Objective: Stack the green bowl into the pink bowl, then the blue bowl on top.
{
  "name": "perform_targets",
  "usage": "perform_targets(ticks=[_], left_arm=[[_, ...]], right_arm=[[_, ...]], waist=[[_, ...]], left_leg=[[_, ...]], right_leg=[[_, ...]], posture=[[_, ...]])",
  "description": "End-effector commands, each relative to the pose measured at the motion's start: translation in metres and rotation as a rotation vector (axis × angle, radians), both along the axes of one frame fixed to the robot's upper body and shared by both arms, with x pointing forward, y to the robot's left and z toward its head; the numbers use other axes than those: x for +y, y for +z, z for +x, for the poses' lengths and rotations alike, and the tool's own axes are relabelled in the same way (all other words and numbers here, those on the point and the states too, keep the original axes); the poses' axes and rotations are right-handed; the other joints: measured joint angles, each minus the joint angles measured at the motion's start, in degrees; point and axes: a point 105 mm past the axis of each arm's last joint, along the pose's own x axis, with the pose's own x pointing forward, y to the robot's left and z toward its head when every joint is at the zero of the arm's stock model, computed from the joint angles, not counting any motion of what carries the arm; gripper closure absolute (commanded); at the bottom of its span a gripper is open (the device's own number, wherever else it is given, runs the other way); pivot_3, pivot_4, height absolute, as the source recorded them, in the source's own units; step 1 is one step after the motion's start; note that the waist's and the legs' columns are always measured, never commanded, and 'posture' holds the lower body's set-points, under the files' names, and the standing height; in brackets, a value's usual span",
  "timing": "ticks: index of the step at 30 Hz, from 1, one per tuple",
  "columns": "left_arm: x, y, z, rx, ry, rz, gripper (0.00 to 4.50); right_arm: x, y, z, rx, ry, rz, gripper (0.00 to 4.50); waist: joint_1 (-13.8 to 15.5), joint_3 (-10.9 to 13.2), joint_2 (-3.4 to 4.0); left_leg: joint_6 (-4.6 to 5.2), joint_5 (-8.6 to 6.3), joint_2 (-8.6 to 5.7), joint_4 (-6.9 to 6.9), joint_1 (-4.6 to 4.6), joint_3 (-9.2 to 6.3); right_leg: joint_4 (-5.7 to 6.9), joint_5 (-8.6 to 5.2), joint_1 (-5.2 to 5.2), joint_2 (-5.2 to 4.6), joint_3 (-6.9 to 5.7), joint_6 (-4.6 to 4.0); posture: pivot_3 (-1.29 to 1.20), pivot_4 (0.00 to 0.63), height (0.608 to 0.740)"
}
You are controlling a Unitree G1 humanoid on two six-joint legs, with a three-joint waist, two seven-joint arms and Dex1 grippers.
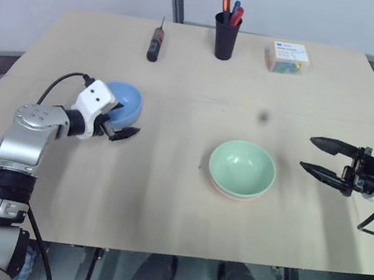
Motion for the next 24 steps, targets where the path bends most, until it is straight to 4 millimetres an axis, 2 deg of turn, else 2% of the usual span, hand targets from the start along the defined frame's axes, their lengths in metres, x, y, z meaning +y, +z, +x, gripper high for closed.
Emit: perform_targets(ticks=[1,3,4,8,9,10,11,12,15,17,19,23,24], left_arm=[[0.008,0.008,0.001,-0.020,0.022,0.045,0.49],[0.007,0.008,0.002,-0.018,0.024,0.031,0.78],[0.006,0.008,0.002,-0.017,0.024,0.030,1.34],[0.008,0.009,0.003,-0.022,0.033,0.033,2.66],[0.008,0.009,0.003,-0.022,0.034,0.032,3.19],[0.008,0.009,0.003,-0.022,0.033,0.033,3.40],[0.008,0.010,0.004,-0.022,0.032,0.033,3.97],[0.008,0.010,0.004,-0.023,0.030,0.036,4.33],[0.004,0.016,0.006,-0.048,0.009,0.047,4.43],[-0.007,0.028,0.010,-0.082,-0.040,0.042,4.43],[-0.025,0.042,0.014,-0.121,-0.114,0.049,4.43],[-0.075,0.072,0.021,-0.211,-0.290,0.041,4.43],[-0.097,0.082,0.020,-0.242,-0.372,0.041,4.43]], right_arm=[[-0.006,0.013,-0.003,-0.063,-0.012,-0.002,1.57],[-0.006,0.013,-0.003,-0.064,-0.013,-0.004,1.57],[-0.006,0.013,-0.003,-0.064,-0.013,-0.005,1.57],[-0.007,0.013,-0.002,-0.066,-0.012,-0.006,1.57],[-0.007,0.013,-0.002,-0.066,-0.013,-0.006,1.57],[-0.007,0.013,-0.002,-0.066,-0.013,-0.006,1.57],[-0.007,0.012,-0.002,-0.065,-0.013,-0.006,1.57],[-0.007,0.012,-0.002,-0.064,-0.013,-0.006,1.57],[-0.007,0.011,-0.003,-0.063,-0.012,-0.005,1.57],[-0.007,0.011,-0.003,-0.061,-0.012,-0.003,1.57],[-0.007,0.010,-0.003,-0.055,-0.007,-0.002,1.57],[-0.005,0.007,-0.004,-0.042,0.014,-0.010,1.57],[-0.003,0.006,-0.004,-0.040,0.020,-0.009,1.57]], waist=[[0.0,0.0,0.00],[0.0,0.0,0.00],[0.0,0.0,0.00],[0.0,0.0,0.00],[0.0,0.0,0.00],[0.0,0.0,0.00],[0.0,0.0,0.00],[0.0,0.0,0.01],[0.0,0.0,0.03],[0.1,0.0,0.02],[0.2,0.0,0.01],[1.1,0.0,-0.01],[1.2,0.0,-0.01]], left_leg=[[0.00,0.00,0.00,0.00,0.00,0.00],[0.00,0.00,0.00,0.01,-0.01,-0.01],[0.00,0.00,0.00,0.01,-0.01,-0.01],[0.00,0.00,0.00,0.01,-0.01,-0.02],[0.00,0.00,0.00,0.01,0.00,-0.02],[0.00,0.00,0.00,0.02,0.00,-0.03],[0.00,0.00,0.00,0.02,0.00,-0.02],[0.00,0.00,0.00,0.02,0.00,-0.03],[0.00,0.00,0.00,0.03,0.04,0.01],[0.00,0.00,0.00,0.06,0.01,0.00],[0.00,0.00,-0.01,0.07,-0.02,0.02],[0.00,0.00,-0.05,0.23,-0.15,0.04],[0.00,0.00,-0.05,0.24,-0.16,0.05]], right_leg=[[0.00,0.00,0.00,0.00,0.00,0.00],[0.00,0.00,0.00,0.00,0.00,0.00],[0.00,0.00,0.00,0.00,0.00,0.00],[0.01,0.00,0.00,0.00,0.00,0.00],[0.02,0.00,0.00,0.00,0.00,0.00],[0.02,0.00,0.00,0.00,0.00,0.00],[0.02,0.00,0.00,0.00,0.00,0.00],[0.02,0.00,0.00,0.00,0.00,0.00],[0.05,0.00,0.02,-0.01,0.02,0.00],[0.05,0.00,0.02,0.00,-0.01,0.00],[0.05,0.00,0.02,0.00,-0.05,0.00],[0.04,0.01,0.03,-0.01,-0.20,0.01],[0.04,0.01,0.03,-0.01,-0.20,0.01]], posture=[[0.00,0.150,0.740],[0.00,0.150,0.740],[0.00,0.150,0.740],[0.00,0.150,0.740],[0.00,0.150,0.740],[0.00,0.150,0.740],[0.00,0.150,0.740],[0.00,0.150,0.740],[0.00,0.150,0.740],[0.00,0.150,0.740],[0.00,0.150,0.740],[0.00,0.150,0.740],[0.00,0.150,0.740]])
